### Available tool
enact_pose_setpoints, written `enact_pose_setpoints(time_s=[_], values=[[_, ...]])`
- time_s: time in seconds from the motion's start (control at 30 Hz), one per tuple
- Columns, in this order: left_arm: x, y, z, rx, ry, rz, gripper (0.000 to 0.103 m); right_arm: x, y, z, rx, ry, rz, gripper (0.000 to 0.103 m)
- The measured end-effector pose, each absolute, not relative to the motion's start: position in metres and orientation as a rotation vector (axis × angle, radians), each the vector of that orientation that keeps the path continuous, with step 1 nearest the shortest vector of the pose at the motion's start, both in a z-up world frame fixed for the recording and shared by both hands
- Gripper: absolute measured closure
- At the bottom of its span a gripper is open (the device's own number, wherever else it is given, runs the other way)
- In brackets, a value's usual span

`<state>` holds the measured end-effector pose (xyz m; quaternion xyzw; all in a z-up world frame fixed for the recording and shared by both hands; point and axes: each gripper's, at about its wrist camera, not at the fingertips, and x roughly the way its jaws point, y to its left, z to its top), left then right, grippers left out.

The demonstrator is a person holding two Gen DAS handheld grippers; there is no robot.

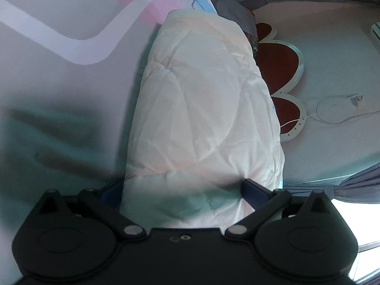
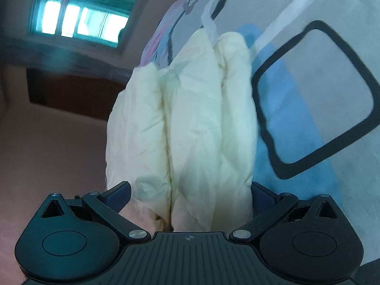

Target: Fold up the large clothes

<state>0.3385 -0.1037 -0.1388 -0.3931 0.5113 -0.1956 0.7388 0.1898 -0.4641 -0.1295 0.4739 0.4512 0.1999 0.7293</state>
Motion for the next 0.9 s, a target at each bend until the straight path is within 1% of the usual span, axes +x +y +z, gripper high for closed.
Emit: enact_pose_setpoints(time_s=[0.2, 0.5, 0.63, 0.73, 0.77, 0.8, 0.9], values=[[0.34, -0.106, -0.143, -0.884, 1.132, -0.442, 0.002, 0.198, -0.449, -0.126, 0.962, 1.019, 0.464, 0.0], [0.345, -0.117, -0.147, -0.875, 1.125, -0.473, 0.002, 0.219, -0.437, -0.134, 0.995, 1.059, 0.529, 0.0], [0.343, -0.119, -0.144, -0.837, 1.109, -0.475, 0.005, 0.225, -0.425, -0.132, 0.952, 1.049, 0.539, 0.0], [0.337, -0.116, -0.14, -0.797, 1.096, -0.485, 0.011, 0.229, -0.418, -0.13, 0.907, 1.052, 0.557, 0.001], [0.337, -0.118, -0.138, -0.784, 1.093, -0.493, 0.013, 0.23, -0.416, -0.13, 0.9, 1.055, 0.569, 0.008], [0.337, -0.117, -0.136, -0.768, 1.09, -0.502, 0.013, 0.231, -0.415, -0.132, 0.914, 1.065, 0.581, 0.018], [0.336, -0.124, -0.128, -0.692, 1.082, -0.531, 0.014, 0.234, -0.413, -0.134, 0.931, 1.062, 0.611, 0.025]])
